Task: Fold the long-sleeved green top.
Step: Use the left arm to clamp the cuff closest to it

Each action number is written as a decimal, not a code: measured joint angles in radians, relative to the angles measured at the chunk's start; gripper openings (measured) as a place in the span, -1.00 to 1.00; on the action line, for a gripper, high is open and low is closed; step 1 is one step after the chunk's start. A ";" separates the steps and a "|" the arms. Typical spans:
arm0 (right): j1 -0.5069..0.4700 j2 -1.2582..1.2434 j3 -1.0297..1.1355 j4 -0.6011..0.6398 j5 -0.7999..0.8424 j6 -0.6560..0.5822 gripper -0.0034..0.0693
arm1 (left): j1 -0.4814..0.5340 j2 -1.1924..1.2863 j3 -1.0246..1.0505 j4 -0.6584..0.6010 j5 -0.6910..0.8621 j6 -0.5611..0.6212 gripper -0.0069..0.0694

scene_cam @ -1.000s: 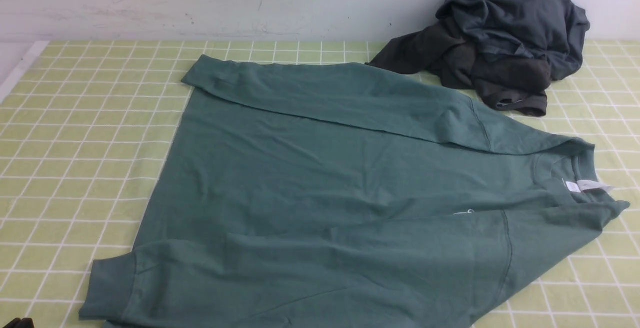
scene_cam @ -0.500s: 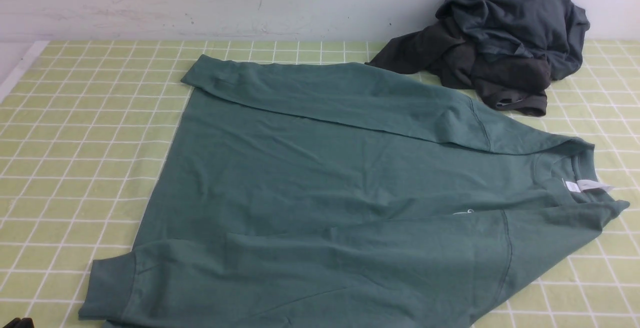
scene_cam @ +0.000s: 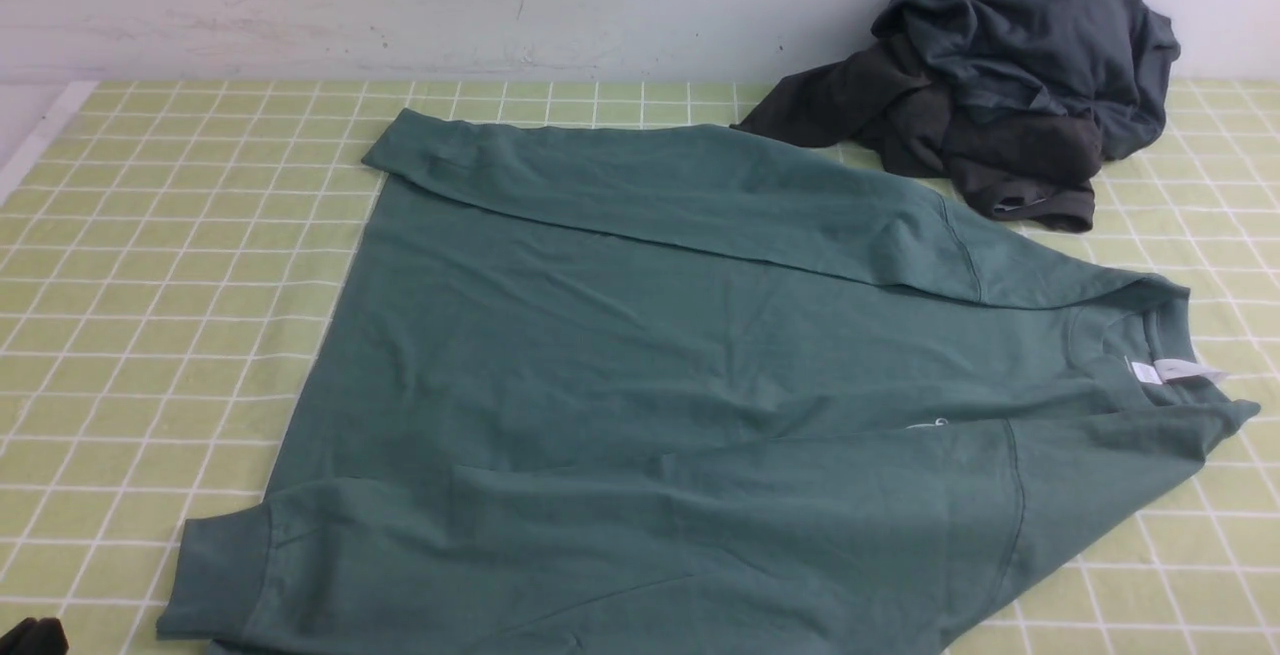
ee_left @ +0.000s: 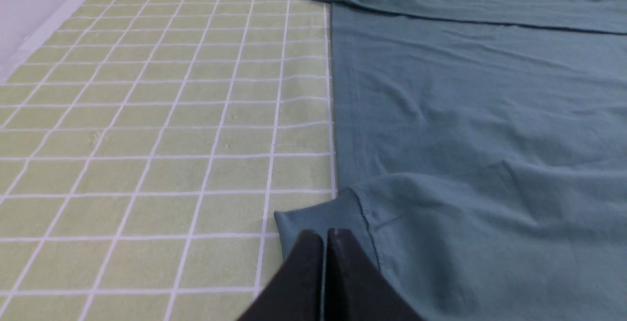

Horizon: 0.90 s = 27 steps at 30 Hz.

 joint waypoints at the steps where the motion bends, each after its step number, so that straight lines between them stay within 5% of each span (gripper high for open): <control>1: 0.000 0.000 0.000 0.000 -0.064 0.000 -0.94 | 0.000 0.000 0.000 0.000 -0.072 0.000 -0.82; 11: 0.000 0.000 0.000 0.000 -0.642 0.107 -0.94 | 0.000 0.000 0.000 -0.009 -0.591 -0.017 -0.82; 16: 0.000 0.000 0.000 0.000 -0.739 0.131 -0.94 | 0.000 0.000 -0.007 -0.011 -0.793 -0.113 -0.82; 19: 0.000 0.000 -0.040 0.000 -0.718 0.125 -0.94 | 0.000 0.039 -0.108 0.002 -0.764 -0.156 -0.82; 22: 0.000 0.074 -0.221 0.000 -0.614 0.069 -0.94 | 0.000 0.185 -0.350 0.035 -0.573 -0.166 -0.82; 27: 0.000 0.342 -0.517 -0.003 -0.306 -0.030 -0.94 | 0.000 0.494 -0.637 0.084 -0.324 -0.167 -0.82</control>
